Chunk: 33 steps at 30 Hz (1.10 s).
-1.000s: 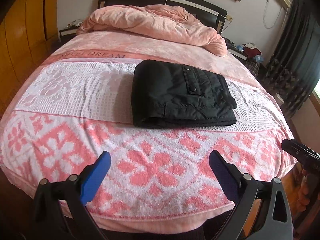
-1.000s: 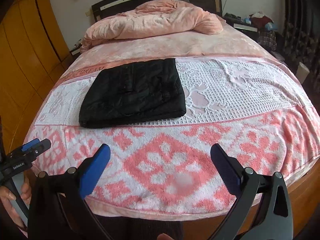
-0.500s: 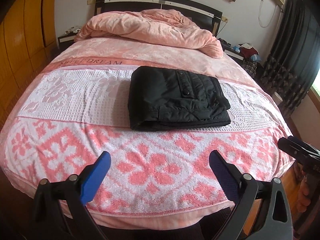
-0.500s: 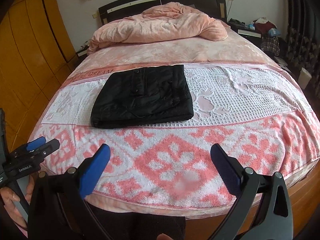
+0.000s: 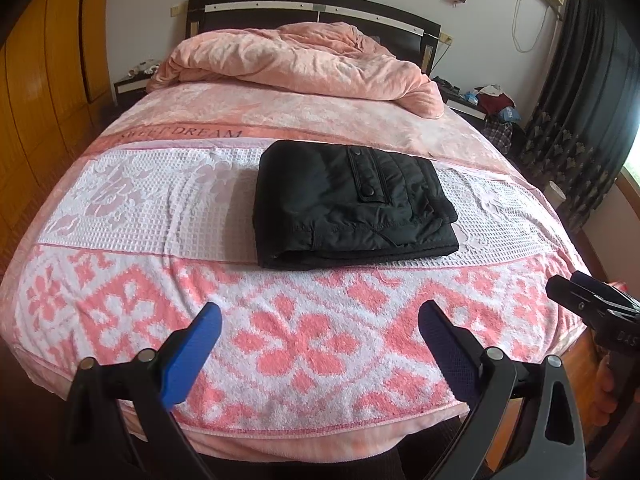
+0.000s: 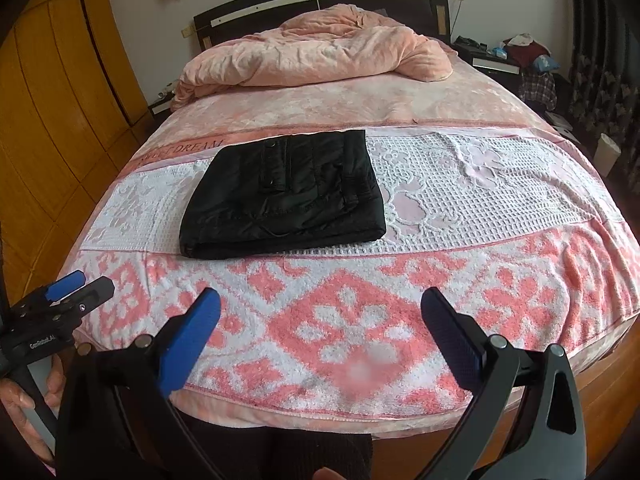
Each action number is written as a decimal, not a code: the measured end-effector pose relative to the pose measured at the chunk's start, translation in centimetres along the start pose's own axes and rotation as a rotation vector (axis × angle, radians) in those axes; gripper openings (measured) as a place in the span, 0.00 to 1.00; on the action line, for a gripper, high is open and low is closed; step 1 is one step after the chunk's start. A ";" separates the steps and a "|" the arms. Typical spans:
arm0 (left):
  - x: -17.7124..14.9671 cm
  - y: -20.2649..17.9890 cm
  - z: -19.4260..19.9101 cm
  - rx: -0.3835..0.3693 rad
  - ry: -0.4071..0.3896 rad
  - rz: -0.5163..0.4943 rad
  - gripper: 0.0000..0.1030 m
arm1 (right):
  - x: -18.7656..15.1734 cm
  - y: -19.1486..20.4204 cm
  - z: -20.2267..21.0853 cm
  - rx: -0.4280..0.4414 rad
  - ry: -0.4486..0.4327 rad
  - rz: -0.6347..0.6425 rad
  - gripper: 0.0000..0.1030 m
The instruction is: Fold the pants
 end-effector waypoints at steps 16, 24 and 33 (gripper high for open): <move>0.5 0.3 -0.3 0.012 0.003 -0.008 0.96 | 0.3 -0.1 -0.2 -0.007 0.000 -0.003 0.97; 0.4 0.2 -0.4 0.014 0.004 -0.009 0.96 | 0.2 -0.2 -0.5 -0.010 0.001 -0.003 0.97; 0.4 0.4 -0.5 0.016 0.004 -0.011 0.96 | 0.1 -0.2 -0.5 -0.010 0.003 -0.003 0.97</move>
Point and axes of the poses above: each gripper's, at about its wrist camera, not at the fingertips, and z roughly against the way its jaws point, y to its left, x to its top, the point moved 5 cm from there along -z, roughly the way its jaws point, and after that the axes turned 4 degrees about y, right-handed, at the moved point
